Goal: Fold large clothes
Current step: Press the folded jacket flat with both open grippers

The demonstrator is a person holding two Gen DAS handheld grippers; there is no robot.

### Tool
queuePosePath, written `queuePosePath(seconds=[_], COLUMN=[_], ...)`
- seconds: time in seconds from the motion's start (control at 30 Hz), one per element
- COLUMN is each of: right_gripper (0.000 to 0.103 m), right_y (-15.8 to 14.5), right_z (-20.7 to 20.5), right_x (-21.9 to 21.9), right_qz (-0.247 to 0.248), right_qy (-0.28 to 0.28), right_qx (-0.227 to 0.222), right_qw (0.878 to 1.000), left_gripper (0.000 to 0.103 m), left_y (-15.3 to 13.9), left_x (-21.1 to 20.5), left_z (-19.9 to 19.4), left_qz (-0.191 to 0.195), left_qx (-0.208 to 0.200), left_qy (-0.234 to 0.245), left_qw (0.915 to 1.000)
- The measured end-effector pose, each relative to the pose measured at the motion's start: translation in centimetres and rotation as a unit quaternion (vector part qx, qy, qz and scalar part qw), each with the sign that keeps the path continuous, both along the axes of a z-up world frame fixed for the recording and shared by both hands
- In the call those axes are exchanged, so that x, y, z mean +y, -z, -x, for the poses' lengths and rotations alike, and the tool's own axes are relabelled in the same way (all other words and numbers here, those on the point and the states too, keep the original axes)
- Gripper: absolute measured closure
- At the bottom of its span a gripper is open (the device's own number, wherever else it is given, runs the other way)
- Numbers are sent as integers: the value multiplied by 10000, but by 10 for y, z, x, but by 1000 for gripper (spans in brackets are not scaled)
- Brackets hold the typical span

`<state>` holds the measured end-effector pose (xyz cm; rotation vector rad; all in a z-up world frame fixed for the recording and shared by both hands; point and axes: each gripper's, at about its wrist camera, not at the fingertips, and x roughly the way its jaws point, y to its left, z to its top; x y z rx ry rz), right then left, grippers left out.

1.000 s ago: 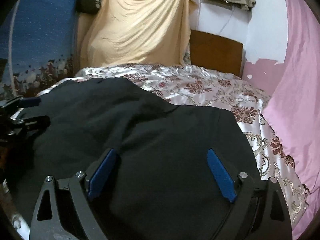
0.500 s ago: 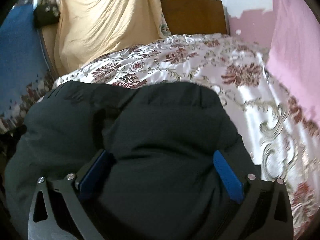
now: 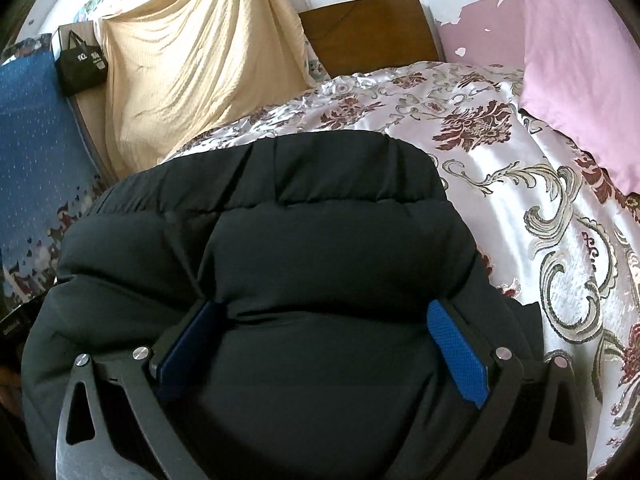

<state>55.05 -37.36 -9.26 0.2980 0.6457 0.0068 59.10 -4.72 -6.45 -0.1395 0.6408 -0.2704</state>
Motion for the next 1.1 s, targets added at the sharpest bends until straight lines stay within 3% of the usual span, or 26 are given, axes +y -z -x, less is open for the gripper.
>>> queuePosePath(seconds=[1.1], right_gripper=[1], right_y=[2], right_z=[15], right_x=[-13], right_qz=[-347], right_qy=[50], right_qx=[-413], right_qw=[9985], left_gripper=[0], left_y=[10], left_x=[11], left_z=[7], left_qz=[428], left_qx=[-162], left_qy=[83], left_qw=[9989])
